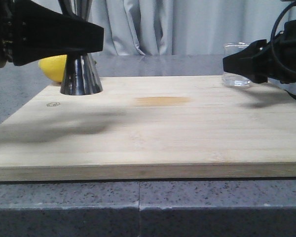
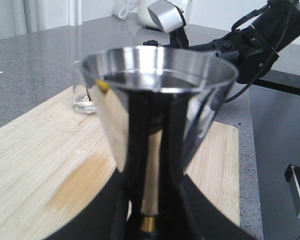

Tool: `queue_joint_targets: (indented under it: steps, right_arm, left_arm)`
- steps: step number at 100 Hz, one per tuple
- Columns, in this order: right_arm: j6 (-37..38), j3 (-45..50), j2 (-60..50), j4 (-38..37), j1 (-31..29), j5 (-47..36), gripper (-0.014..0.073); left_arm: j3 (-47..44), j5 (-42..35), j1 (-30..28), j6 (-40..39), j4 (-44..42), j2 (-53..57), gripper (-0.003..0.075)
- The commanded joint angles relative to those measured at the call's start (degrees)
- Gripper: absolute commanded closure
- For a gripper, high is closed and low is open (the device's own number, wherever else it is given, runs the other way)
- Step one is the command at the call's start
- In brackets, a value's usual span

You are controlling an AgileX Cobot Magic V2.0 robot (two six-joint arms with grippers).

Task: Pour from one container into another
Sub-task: 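Lower the glass beaker onto the board with the right gripper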

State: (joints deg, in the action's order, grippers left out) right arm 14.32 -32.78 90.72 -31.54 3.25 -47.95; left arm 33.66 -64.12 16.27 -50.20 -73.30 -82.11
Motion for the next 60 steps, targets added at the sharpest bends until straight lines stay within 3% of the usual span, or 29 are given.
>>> queue_joint_targets:
  steps: [1,60]
  right_arm:
    - [-1.96,-1.45,-1.7,1.32,-0.28,-5.12,0.0376]
    - [-2.66,-1.45,-1.7,1.32,-0.28,-4.49,0.0375]
  left_arm:
    - [1.58,-3.78,-0.07,-0.58,2.91,1.86,0.0739]
    - [1.58,-3.78,-0.07,-0.58,2.91,1.86,0.0739]
